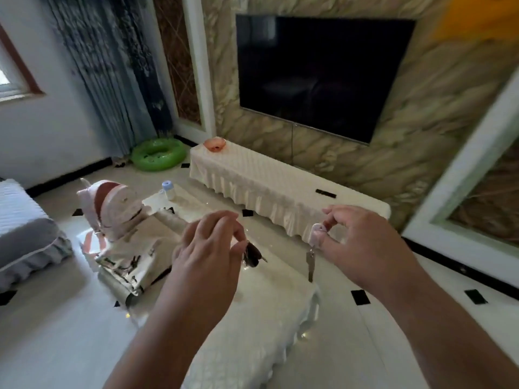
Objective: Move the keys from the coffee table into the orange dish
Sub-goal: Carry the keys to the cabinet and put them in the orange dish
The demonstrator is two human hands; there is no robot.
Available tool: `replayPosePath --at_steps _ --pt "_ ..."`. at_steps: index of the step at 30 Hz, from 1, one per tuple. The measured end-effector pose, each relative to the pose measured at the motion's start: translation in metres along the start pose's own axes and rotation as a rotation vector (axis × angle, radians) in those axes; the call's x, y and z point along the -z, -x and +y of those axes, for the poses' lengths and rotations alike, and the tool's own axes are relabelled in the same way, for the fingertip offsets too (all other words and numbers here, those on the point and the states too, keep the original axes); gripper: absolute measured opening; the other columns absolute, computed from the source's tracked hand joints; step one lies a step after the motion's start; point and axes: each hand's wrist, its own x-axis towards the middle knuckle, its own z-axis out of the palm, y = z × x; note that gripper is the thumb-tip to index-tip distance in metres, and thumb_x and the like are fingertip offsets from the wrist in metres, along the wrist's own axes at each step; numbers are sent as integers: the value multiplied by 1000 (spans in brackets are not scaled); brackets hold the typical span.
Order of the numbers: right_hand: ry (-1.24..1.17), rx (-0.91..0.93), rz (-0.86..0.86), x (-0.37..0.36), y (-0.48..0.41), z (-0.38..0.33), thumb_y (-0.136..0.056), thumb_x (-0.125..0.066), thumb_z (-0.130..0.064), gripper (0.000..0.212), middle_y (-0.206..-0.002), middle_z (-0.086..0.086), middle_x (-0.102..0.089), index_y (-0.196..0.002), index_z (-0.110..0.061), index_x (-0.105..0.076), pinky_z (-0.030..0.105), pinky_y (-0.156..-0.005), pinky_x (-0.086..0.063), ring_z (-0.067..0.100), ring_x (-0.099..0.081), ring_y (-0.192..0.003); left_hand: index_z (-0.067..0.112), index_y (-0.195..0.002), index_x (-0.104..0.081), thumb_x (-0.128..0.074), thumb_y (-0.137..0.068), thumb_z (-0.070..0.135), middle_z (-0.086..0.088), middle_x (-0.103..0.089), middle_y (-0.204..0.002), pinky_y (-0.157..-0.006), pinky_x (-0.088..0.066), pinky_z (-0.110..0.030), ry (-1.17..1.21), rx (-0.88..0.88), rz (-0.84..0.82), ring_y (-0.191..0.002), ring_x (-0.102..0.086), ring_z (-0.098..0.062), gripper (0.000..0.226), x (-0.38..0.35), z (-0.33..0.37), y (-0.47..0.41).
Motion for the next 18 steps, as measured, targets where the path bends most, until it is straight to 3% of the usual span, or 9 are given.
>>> replayPosePath --at_steps 14,18 --pt "-1 -331 76 54 22 138 -84 -57 -49 19 -107 -16 -66 -74 -33 -58 32 -73 -47 8 -60 -91 35 -94 -51 -50 -91 33 17 -45 -131 -99 -26 -30 51 -155 -200 -123 -33 -13 4 -106 89 -49" --pt "-42 -380 66 70 19 183 -85 -57 -45 17 -100 -13 -67 -73 -33 -57 27 -69 -46 5 -60 -82 37 -95 -50 -51 -90 35 16 -44 -134 -102 -32 -39 20 -201 -245 -127 -36 -17 6 -136 128 -65"
